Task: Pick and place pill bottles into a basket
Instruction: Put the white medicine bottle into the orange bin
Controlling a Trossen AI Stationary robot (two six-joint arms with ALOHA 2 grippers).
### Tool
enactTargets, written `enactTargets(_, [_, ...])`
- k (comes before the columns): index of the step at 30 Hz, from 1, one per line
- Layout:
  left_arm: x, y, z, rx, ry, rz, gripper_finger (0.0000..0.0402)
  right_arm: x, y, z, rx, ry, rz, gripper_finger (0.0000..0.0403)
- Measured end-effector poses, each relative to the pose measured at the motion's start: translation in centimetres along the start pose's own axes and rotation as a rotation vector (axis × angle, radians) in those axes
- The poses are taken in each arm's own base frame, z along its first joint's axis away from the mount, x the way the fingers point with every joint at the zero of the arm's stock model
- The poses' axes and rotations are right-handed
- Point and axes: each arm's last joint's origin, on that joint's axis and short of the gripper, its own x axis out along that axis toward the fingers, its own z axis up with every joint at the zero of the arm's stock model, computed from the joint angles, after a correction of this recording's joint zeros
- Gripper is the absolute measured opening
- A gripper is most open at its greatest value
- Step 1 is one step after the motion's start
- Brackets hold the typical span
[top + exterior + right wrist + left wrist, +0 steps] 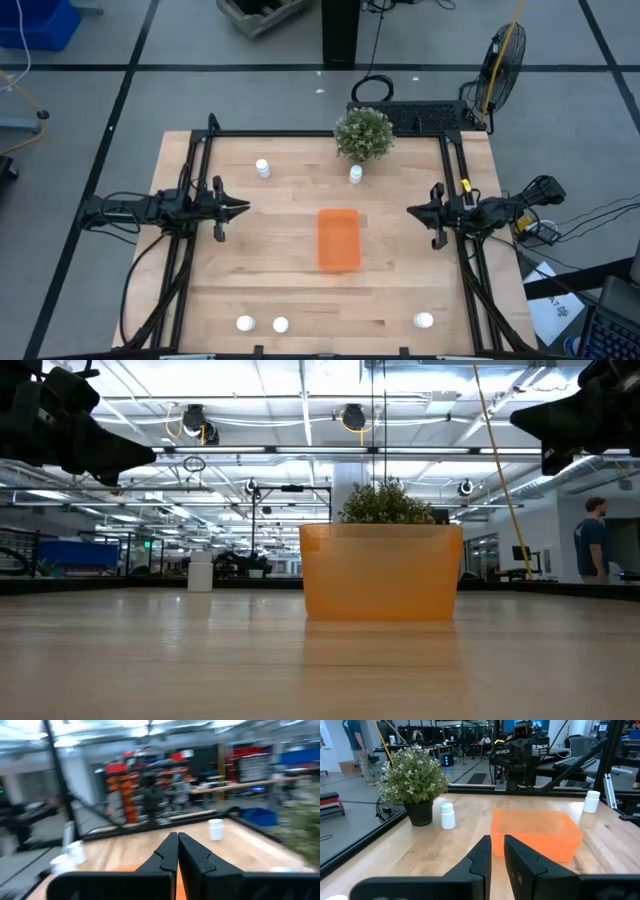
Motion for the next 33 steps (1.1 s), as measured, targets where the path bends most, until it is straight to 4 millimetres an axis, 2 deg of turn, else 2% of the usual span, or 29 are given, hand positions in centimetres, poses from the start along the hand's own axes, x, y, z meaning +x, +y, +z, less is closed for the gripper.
enactTargets(4, [0.0,0.0,0.0,0.0,0.0,0.0,0.0056,0.0,-0.1,0.4,0.059,-0.041,-0.045,0.0004])
enactTargets(10, [0.0,0.0,0.0,0.0,0.0,0.0,0.0056,-0.3,-0.2,2.6,0.052,-0.242,-0.066,0.0004])
enactTargets(13, [0.0,0.0,0.0,0.0,0.0,0.0,0.0056,-0.6,-0.5,3.5,0.158,-0.323,-0.128,0.0002])
enactTargets(15, [0.0,0.0,0.0,0.0,0.0,0.0,0.0056,-0.5,-0.5,3.4,0.215,-0.315,-0.12,0.0001])
enactTargets(19, [0.0,0.0,0.0,0.0,0.0,0.0,0.0056,-0.3,0.0,3.0,0.205,-0.282,-0.004,0.0001])
enactTargets(22, [0.0,0.0,0.0,0.0,0.0,0.0,0.0056,0.2,0.7,2.4,0.193,-0.199,0.116,0.0001])
enactTargets(25, [0.0,0.0,0.0,0.0,-0.001,0.0,0.0056,0.9,1.6,0.8,0.103,0.0,0.152,0.0001])
enactTargets(31, [0.0,0.0,0.0,0.0,-0.001,0.0,0.0056,3.1,4.8,4.1,-0.084,0.212,0.134,0.0])
enactTargets(33, [0.0,0.0,0.0,0.0,-0.001,0.0,0.0056,4.0,6.3,6.0,-0.112,0.317,0.143,0.0])
